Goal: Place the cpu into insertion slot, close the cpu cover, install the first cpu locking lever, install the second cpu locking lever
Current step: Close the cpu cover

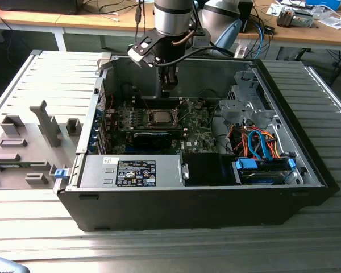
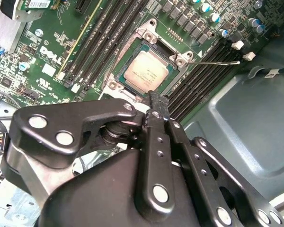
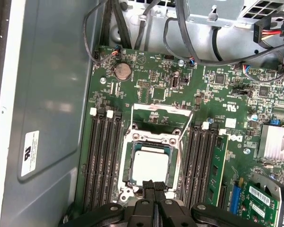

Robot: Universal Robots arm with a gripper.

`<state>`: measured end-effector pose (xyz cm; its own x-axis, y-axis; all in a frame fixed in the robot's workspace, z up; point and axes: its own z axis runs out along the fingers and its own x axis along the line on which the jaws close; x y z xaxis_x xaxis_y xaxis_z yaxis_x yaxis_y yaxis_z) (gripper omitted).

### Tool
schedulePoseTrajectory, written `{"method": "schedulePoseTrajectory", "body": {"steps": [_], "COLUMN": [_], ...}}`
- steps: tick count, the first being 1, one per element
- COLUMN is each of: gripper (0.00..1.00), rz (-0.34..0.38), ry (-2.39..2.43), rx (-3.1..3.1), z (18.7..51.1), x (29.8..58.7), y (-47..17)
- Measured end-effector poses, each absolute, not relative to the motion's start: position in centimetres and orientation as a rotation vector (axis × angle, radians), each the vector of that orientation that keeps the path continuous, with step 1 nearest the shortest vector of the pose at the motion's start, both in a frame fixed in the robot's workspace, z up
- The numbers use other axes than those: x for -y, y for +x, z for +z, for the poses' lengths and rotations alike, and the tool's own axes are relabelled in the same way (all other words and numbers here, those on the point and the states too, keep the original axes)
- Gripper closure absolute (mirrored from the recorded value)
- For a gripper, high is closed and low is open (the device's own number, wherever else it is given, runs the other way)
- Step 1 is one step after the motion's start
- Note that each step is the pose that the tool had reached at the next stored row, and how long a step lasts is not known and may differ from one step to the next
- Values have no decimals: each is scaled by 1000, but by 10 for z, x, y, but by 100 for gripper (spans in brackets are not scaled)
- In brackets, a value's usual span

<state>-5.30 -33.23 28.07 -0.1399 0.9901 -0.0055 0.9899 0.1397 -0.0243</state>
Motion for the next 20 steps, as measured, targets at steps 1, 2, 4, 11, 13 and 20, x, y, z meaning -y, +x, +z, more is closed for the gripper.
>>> {"method": "schedulePoseTrajectory", "body": {"steps": [1,2,4,11,13,20], "gripper": [89,89,89,89,89,89], "rz": [34,34,34,34,34,34], "ry": [-2052,-2052,-2052,-2052,-2053,-2052], "rx": [2363,2363,2363,2363,2363,2363], "z": [281,281,281,281,281,281], "x": [332,332,332,332,332,332], "y": [-53,-52,-52,-49,-48,-47]}}
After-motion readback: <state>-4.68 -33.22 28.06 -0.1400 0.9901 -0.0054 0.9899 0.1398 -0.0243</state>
